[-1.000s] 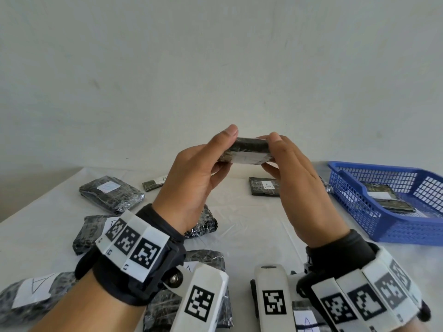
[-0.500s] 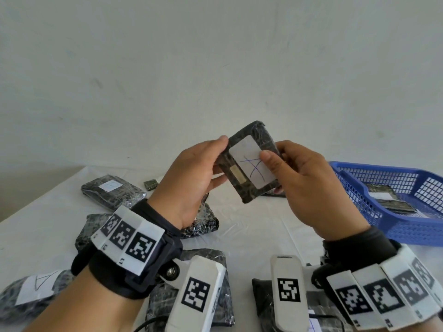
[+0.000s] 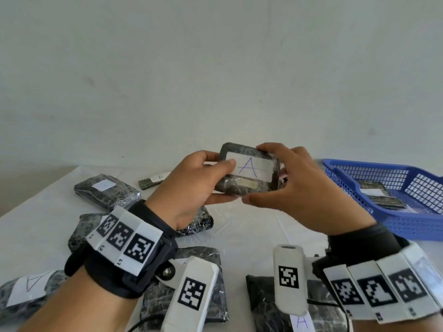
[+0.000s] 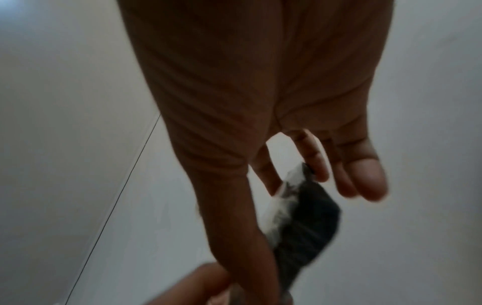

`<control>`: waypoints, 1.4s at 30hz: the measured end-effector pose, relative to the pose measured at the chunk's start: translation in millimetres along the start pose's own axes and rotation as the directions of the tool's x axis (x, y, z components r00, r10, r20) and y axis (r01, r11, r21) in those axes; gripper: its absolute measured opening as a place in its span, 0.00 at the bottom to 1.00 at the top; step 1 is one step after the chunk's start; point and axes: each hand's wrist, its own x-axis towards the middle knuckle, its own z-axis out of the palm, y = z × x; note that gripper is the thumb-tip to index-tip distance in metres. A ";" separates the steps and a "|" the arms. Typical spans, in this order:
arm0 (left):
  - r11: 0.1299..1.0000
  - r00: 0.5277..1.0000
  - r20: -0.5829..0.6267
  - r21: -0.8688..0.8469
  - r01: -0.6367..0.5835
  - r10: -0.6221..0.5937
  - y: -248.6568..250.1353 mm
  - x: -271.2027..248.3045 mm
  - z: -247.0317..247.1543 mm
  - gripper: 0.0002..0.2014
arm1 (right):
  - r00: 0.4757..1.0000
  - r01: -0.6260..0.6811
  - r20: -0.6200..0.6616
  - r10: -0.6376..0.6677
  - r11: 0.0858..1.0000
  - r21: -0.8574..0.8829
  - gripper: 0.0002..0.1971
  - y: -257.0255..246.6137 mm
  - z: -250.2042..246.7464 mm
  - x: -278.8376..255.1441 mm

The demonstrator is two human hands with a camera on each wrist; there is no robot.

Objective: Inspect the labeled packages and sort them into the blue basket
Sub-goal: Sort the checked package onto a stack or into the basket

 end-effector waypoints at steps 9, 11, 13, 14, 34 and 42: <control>0.979 0.997 -0.006 0.189 0.072 -0.073 -23.0 3.7 5.3 0.11 | 0.949 -0.207 0.246 0.196 0.978 0.020 0.44 27.4 -3.8 4.2; 0.964 0.991 0.011 0.233 0.126 -0.133 -31.0 11.9 13.4 0.12 | 0.930 -0.245 0.278 0.239 0.969 -0.012 0.38 36.0 -8.1 8.0; 0.933 0.977 0.043 0.309 0.185 -0.208 -40.7 26.1 23.5 0.11 | 0.918 -0.279 0.277 0.285 0.958 -0.061 0.28 48.0 -14.1 14.6; 0.916 0.967 0.069 0.345 0.207 -0.245 -45.8 34.8 31.4 0.09 | 0.913 -0.300 0.267 0.309 0.951 -0.078 0.26 56.0 -17.7 18.3; 0.070 0.895 0.342 0.939 -0.336 -0.286 -119.4 163.3 136.8 0.06 | 0.796 -0.442 0.132 0.591 0.715 -0.542 0.26 186.8 0.3 84.2; 0.105 0.877 0.373 0.928 -0.358 -0.304 -106.2 166.4 131.6 0.18 | 0.788 -0.374 0.171 0.591 0.681 -0.630 0.30 187.4 -6.7 94.9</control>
